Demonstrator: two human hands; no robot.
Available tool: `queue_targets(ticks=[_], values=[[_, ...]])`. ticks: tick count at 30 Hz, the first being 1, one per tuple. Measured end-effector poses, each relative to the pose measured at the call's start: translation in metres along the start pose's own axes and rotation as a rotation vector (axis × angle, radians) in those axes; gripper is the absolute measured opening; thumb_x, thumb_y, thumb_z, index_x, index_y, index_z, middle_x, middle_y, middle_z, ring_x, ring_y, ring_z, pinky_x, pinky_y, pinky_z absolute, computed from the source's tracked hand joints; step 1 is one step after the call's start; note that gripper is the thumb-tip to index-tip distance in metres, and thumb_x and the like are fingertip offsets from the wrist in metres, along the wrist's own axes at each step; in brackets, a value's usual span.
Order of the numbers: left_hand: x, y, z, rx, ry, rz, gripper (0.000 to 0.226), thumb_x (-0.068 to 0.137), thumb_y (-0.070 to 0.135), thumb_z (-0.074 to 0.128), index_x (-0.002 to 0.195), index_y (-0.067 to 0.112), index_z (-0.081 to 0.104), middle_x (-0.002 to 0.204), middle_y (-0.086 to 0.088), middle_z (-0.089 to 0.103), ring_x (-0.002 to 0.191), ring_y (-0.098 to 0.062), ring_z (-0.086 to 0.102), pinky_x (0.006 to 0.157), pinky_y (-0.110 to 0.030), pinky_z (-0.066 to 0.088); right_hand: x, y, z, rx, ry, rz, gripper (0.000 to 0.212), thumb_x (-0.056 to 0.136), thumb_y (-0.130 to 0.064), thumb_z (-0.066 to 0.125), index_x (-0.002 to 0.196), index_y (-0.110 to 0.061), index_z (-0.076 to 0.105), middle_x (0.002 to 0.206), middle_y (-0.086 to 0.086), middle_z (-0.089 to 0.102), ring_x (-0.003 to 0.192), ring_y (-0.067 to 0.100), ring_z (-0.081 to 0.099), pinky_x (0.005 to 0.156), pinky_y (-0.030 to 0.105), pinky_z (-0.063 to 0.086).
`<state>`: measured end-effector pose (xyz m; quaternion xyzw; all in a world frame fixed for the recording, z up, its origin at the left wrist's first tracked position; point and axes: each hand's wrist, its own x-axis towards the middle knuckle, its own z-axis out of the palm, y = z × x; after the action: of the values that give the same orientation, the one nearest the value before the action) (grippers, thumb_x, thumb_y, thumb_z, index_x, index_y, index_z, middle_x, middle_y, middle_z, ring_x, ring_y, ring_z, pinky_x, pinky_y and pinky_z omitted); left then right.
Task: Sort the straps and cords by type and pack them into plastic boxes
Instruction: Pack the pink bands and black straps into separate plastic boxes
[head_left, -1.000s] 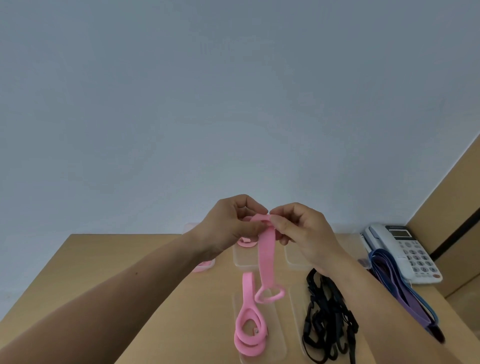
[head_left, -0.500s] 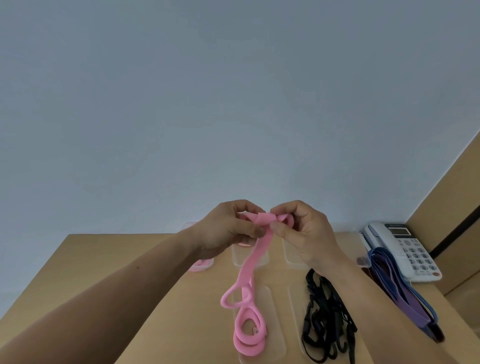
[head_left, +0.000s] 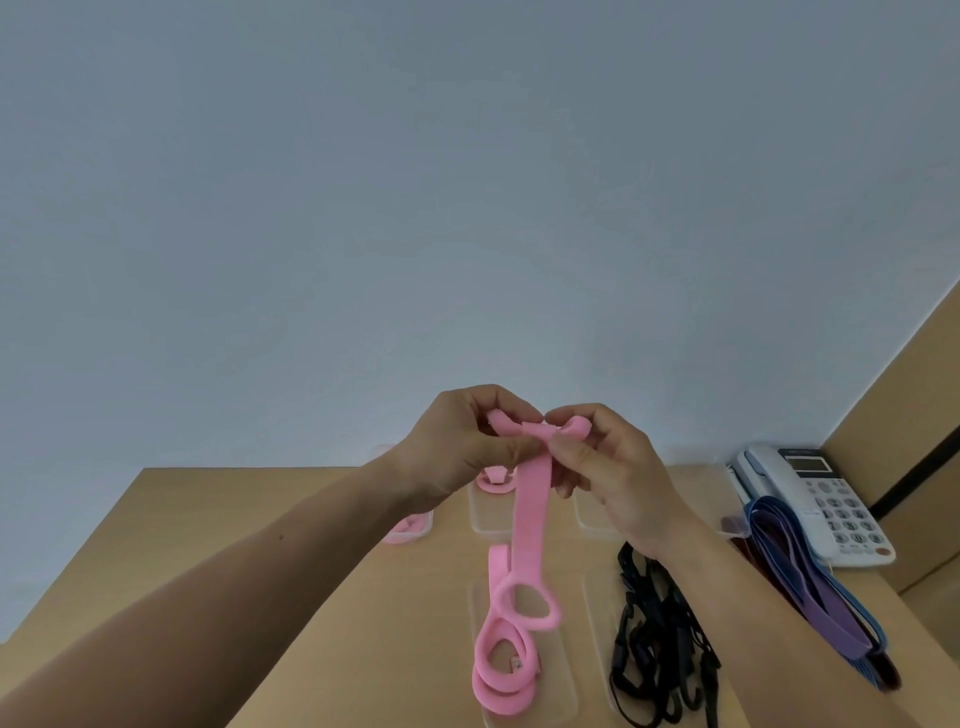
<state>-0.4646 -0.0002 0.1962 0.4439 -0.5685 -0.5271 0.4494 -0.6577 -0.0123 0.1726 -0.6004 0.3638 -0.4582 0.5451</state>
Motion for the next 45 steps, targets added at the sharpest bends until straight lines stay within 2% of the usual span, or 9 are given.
queue_targets(ticks=[5, 14, 22, 24, 28, 31, 36, 40, 45], values=[[-0.001, -0.003, -0.004, 0.113, 0.007, -0.025, 0.031, 0.079, 0.002, 0.079, 0.105, 0.009, 0.064, 0.094, -0.021, 0.071, 0.088, -0.037, 0.068, 0.088, -0.05, 0.054, 0.002, -0.001, 0.0, -0.1, 0.022, -0.043, 0.015, 0.084, -0.007, 0.074, 0.094, -0.008, 0.062, 0.068, 0.002, 0.068, 0.056, 0.016, 0.063, 0.052, 0.024, 0.048], [-0.006, 0.005, -0.006, 0.11, -0.113, -0.128, 0.032, 0.072, 0.006, 0.076, 0.101, 0.005, 0.061, 0.097, -0.025, 0.071, 0.074, -0.027, 0.067, 0.07, -0.035, 0.057, -0.001, -0.004, 0.004, -0.122, -0.061, -0.089, 0.023, 0.072, -0.012, 0.073, 0.087, -0.026, 0.062, 0.08, -0.008, 0.063, 0.074, 0.014, 0.061, 0.069, 0.028, 0.053], [-0.004, 0.002, -0.004, -0.002, -0.103, -0.128, 0.026, 0.084, 0.013, 0.074, 0.105, -0.001, 0.068, 0.102, -0.027, 0.07, 0.093, -0.044, 0.064, 0.086, -0.048, 0.053, -0.001, 0.001, 0.003, -0.129, -0.003, -0.099, 0.031, 0.069, -0.014, 0.076, 0.087, -0.034, 0.06, 0.085, -0.009, 0.062, 0.077, 0.015, 0.062, 0.069, 0.031, 0.054], [-0.004, 0.001, -0.004, 0.021, -0.086, -0.102, 0.02, 0.084, 0.005, 0.074, 0.102, 0.002, 0.07, 0.101, -0.026, 0.07, 0.089, -0.042, 0.065, 0.085, -0.047, 0.054, -0.001, 0.003, 0.003, -0.121, 0.003, -0.087, 0.039, 0.068, -0.011, 0.075, 0.097, -0.032, 0.061, 0.09, -0.005, 0.063, 0.08, 0.018, 0.064, 0.071, 0.034, 0.057], [-0.004, 0.0, -0.002, 0.081, -0.057, -0.015, 0.022, 0.082, -0.002, 0.073, 0.101, 0.006, 0.07, 0.098, -0.017, 0.073, 0.085, -0.029, 0.069, 0.082, -0.042, 0.057, -0.001, -0.002, 0.0, -0.034, -0.046, -0.041, 0.052, 0.07, -0.011, 0.073, 0.119, -0.021, 0.059, 0.087, -0.003, 0.065, 0.072, 0.016, 0.066, 0.066, 0.024, 0.053], [-0.004, -0.001, 0.0, 0.171, -0.003, 0.049, 0.021, 0.082, -0.003, 0.072, 0.099, 0.009, 0.07, 0.096, -0.011, 0.074, 0.092, -0.035, 0.07, 0.087, -0.052, 0.056, 0.001, -0.005, 0.001, -0.021, -0.045, 0.025, 0.038, 0.074, -0.033, 0.073, 0.106, -0.014, 0.067, 0.082, 0.0, 0.069, 0.07, 0.02, 0.065, 0.064, 0.027, 0.052], [-0.004, -0.005, 0.005, 0.265, 0.034, 0.102, 0.021, 0.083, -0.001, 0.071, 0.095, 0.016, 0.072, 0.092, -0.003, 0.076, 0.089, -0.025, 0.072, 0.086, -0.047, 0.057, 0.002, -0.001, 0.002, -0.061, -0.009, 0.074, 0.017, 0.093, -0.024, 0.065, 0.08, -0.015, 0.071, 0.07, 0.001, 0.069, 0.066, 0.018, 0.064, 0.056, 0.027, 0.05], [-0.003, -0.008, 0.006, 0.262, 0.04, 0.098, 0.021, 0.083, 0.005, 0.074, 0.099, 0.016, 0.067, 0.092, -0.003, 0.076, 0.086, -0.023, 0.073, 0.083, -0.044, 0.059, 0.003, -0.003, 0.0, -0.127, 0.005, 0.029, 0.015, 0.089, -0.025, 0.07, 0.086, -0.01, 0.07, 0.069, 0.003, 0.07, 0.058, 0.013, 0.061, 0.055, 0.024, 0.05], [-0.003, -0.005, 0.005, 0.267, 0.0, 0.006, 0.018, 0.087, 0.012, 0.072, 0.098, 0.006, 0.058, 0.084, -0.012, 0.076, 0.067, -0.023, 0.071, 0.062, -0.032, 0.059, 0.003, -0.008, 0.001, -0.095, 0.011, -0.035, 0.035, 0.073, -0.035, 0.075, 0.096, -0.009, 0.069, 0.072, 0.002, 0.069, 0.058, 0.016, 0.058, 0.057, 0.025, 0.051]])
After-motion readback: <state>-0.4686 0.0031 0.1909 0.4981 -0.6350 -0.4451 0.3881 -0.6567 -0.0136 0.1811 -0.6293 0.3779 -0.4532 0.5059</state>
